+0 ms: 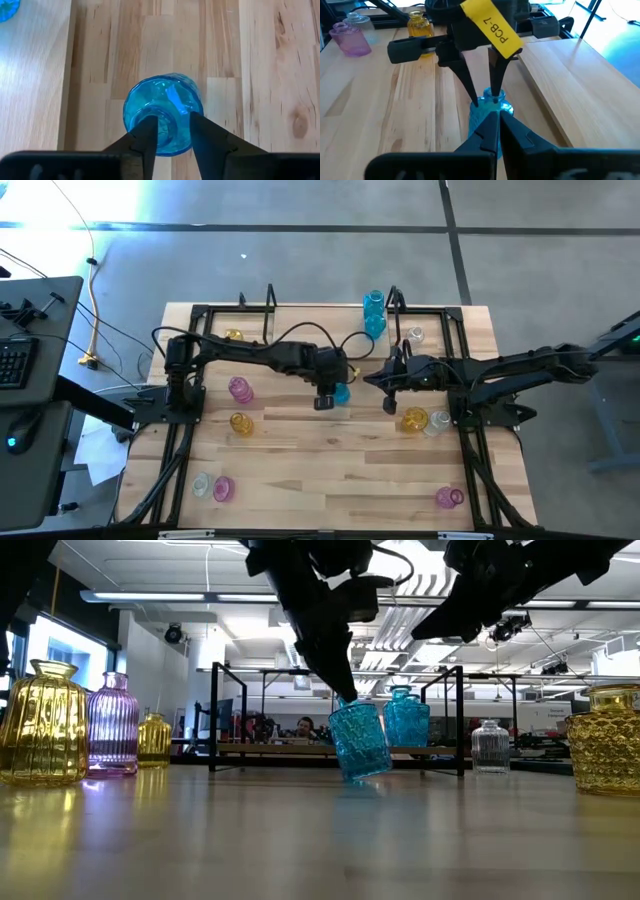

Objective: Sort vases onto shelf
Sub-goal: Put the blue vase on the shelf aligned with the other blue vases

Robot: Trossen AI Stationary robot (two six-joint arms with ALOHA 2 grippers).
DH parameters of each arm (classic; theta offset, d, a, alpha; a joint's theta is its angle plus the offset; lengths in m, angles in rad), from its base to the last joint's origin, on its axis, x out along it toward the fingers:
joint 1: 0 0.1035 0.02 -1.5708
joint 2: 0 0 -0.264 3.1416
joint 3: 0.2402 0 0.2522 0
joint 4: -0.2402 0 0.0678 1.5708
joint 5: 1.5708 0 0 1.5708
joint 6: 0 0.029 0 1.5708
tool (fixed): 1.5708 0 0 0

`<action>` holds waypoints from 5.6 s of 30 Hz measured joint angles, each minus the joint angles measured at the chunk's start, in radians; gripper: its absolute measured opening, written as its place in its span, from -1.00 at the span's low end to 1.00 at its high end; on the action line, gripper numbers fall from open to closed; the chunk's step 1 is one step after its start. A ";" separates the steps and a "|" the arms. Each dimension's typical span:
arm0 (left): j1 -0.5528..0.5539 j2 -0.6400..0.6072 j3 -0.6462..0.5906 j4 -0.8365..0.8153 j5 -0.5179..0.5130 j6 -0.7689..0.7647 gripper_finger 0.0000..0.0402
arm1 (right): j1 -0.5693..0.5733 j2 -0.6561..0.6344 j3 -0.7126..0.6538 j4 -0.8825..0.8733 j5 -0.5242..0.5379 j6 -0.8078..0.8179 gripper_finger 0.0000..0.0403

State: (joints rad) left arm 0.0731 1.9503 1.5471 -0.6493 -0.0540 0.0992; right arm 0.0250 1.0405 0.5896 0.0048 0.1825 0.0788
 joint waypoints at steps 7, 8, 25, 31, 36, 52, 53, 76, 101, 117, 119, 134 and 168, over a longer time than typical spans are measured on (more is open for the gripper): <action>-0.002 0.000 0.000 0.000 -0.001 0.016 -0.38 | 0.000 0.000 0.000 0.000 0.000 0.000 -1.00; -0.002 0.000 0.000 0.000 -0.001 0.016 -0.37 | 0.000 0.000 0.000 0.000 0.000 0.000 -1.00; -0.002 -0.002 0.092 -0.090 -0.002 0.061 -0.34 | 0.000 0.000 0.000 -0.002 0.009 0.022 -0.90; 0.019 -0.139 -0.061 0.114 0.195 0.078 -0.62 | 0.002 0.036 0.001 0.009 0.010 0.077 -0.49; 0.054 -0.356 -0.354 0.482 0.251 -0.012 -0.94 | 0.017 0.159 0.001 0.145 0.048 0.096 -0.07; 0.064 -0.818 -0.990 1.127 0.109 -0.124 -0.99 | 0.019 0.537 0.106 0.426 0.110 0.105 0.43; 0.065 -0.829 -1.003 1.132 0.102 -0.124 -0.99 | 0.019 0.557 0.119 0.425 0.112 0.105 0.43; 0.066 -0.878 -1.075 1.125 0.068 -0.132 -1.00 | 0.014 0.616 0.164 0.370 0.189 0.184 -0.55; 0.066 -0.877 -1.075 1.113 0.068 -0.132 -1.00 | -0.215 0.297 0.163 -0.008 0.420 0.262 -0.55; 0.066 -0.877 -1.075 1.116 0.068 -0.132 -1.00 | -0.241 0.303 0.163 0.053 0.342 0.173 -0.55; 0.066 -0.877 -1.075 1.116 0.068 -0.132 -1.00 | -0.241 0.303 0.163 0.079 0.330 0.166 -0.55; 0.066 -0.877 -1.075 1.118 0.063 -0.132 -1.00 | -0.290 0.303 0.163 0.084 0.276 0.111 -0.55; 0.064 -0.877 -1.075 1.118 0.064 -0.141 -1.00 | -0.396 0.372 0.461 -0.470 0.046 -0.093 -0.55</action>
State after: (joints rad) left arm 0.1371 1.0733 0.4725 0.4690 0.0097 -0.0418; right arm -0.3708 1.4124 1.0503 -0.4653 0.2289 -0.0146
